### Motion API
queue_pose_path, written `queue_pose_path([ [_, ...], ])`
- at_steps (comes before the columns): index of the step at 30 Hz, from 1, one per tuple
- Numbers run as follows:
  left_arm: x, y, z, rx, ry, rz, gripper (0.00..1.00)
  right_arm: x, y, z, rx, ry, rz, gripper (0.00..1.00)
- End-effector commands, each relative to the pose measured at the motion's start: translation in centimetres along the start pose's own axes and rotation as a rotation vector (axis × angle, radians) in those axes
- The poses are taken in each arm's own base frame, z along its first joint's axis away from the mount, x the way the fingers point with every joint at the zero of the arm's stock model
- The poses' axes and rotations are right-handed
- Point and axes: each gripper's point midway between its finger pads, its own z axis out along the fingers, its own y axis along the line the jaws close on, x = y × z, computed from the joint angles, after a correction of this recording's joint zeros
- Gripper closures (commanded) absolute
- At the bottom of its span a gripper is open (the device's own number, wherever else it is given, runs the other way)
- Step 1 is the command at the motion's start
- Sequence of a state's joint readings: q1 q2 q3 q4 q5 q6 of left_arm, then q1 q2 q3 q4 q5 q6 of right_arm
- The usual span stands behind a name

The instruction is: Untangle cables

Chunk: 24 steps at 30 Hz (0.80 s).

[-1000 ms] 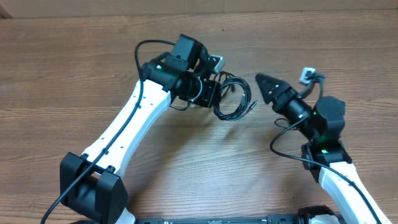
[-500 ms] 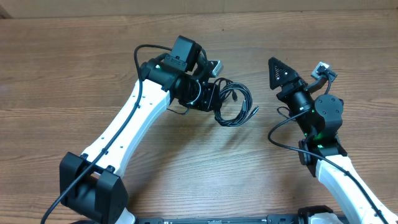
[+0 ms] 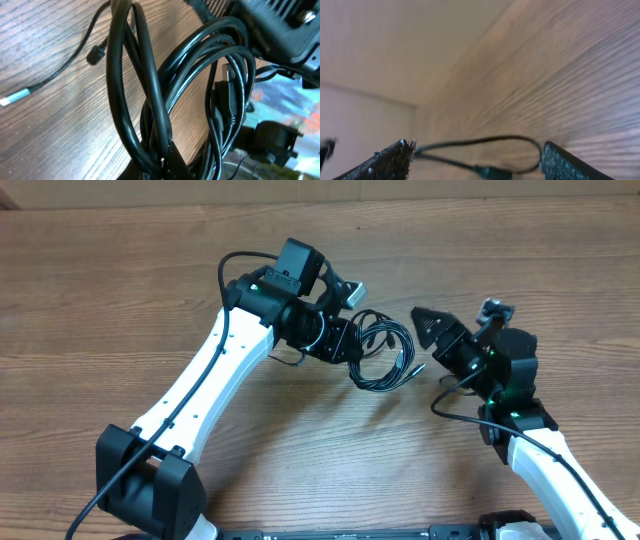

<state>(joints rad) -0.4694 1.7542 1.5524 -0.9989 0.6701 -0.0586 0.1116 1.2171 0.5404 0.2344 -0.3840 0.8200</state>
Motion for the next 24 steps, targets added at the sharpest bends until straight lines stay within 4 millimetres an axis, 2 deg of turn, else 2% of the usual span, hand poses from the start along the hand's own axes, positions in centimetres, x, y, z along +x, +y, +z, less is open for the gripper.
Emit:
queue_pose_path([
  [1, -0.6, -1.6, -1.0, 0.041, -0.034, 0.171, 0.96, 2.1, 2.3, -0.3, -0.126, 0.129, -0.097, 0.19],
  [5, 0.2, -1.3, -1.0, 0.028, -0.009, 0.364, 0.96, 3.7, 3.5, -0.9, -0.212, 0.229, -0.092, 0.20],
  [7, 0.6, -0.8, -1.1, 0.012, 0.008, 0.408, 0.96, 4.0, 3.9, -1.3, -0.248, 0.264, -0.088, 0.25],
  [9, 0.7, -0.1, -1.4, -0.008, 0.015, 0.398, 0.95, 4.2, 4.2, -1.7, -0.278, 0.292, -0.083, 0.36],
  [11, 0.5, 0.6, -1.9, -0.018, 0.005, 0.378, 0.96, 4.6, 4.6, -2.4, -0.325, 0.337, -0.076, 0.53],
  [13, 0.1, 1.8, -2.8, -0.033, -0.019, 0.351, 0.96, 5.4, 5.3, -3.0, -0.374, 0.391, -0.076, 0.57],
  [15, -0.6, 2.2, -3.5, -0.012, -0.057, 0.339, 0.96, 5.9, 5.6, -3.4, -0.399, 0.419, -0.076, 0.62],
  [20, -2.2, 1.5, -5.9, 0.148, -0.180, 0.318, 0.96, 6.0, 5.8, -3.5, -0.407, 0.427, -0.076, 0.69],
  [24, -2.5, 0.2, -7.5, 0.280, -0.236, 0.299, 0.96, 5.5, 5.4, -3.1, -0.379, 0.398, -0.072, 0.75],
])
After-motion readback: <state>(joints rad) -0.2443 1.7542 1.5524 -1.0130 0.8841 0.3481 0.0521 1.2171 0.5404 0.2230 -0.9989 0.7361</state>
